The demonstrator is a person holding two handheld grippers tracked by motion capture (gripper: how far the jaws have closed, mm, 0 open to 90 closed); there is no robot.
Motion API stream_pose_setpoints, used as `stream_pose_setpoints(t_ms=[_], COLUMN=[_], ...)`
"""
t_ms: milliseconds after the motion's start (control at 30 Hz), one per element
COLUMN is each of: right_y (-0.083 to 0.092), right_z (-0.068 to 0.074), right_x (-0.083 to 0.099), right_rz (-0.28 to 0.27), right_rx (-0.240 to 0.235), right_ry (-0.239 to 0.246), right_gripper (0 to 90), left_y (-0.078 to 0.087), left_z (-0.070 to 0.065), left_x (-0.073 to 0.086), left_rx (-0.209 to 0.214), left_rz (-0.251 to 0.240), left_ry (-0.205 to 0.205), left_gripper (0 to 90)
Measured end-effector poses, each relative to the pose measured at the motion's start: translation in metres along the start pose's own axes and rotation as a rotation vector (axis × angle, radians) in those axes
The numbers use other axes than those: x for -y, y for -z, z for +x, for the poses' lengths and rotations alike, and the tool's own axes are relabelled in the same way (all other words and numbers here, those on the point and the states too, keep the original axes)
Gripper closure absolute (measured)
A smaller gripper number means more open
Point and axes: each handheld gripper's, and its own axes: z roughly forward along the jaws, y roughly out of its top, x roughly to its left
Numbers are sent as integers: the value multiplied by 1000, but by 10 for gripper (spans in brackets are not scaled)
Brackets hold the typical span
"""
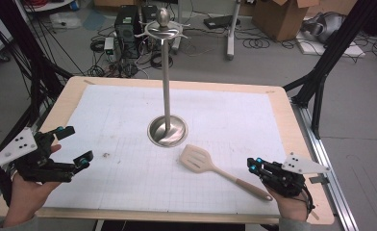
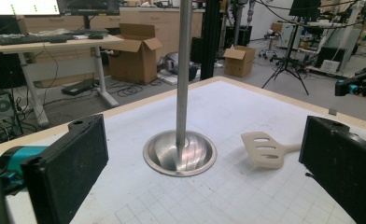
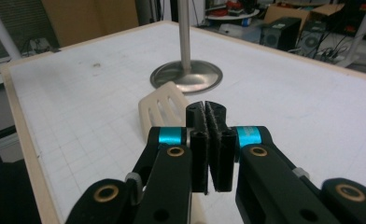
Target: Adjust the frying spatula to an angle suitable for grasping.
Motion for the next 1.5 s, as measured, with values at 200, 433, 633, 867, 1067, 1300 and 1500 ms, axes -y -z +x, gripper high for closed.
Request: stream_pose_setpoints(t_ms=[200, 433, 633, 867, 1067, 1300, 1500], right_y=[-4, -9, -12, -13, -17, -22, -25], right_z=[-2, -3, -2, -2, -1, -1, 0], right_x=[15, 32, 43, 54, 58, 63, 64], right_rz=[45, 81, 125, 179, 212, 263, 317], right_rx=[-31, -44, -42, -51, -63, -62, -69], right_ry=[-19, -21, -31, -40, -26, -19, -3], right_gripper=[893, 895, 895, 896, 896, 897, 899], left_y=[-2, -5, -7, -7, -8, -10, -9], left_z=[0, 0, 1, 0, 1, 2, 3], left_x=[1, 4, 7, 8, 9, 12, 12], left_rx=[3, 11, 12, 14, 12, 11, 11], left_rz=[3, 16, 26, 24, 26, 43, 40], left_ry=[5, 10, 14, 19, 23, 31, 31], left_gripper=[17, 18, 18, 18, 18, 18, 18])
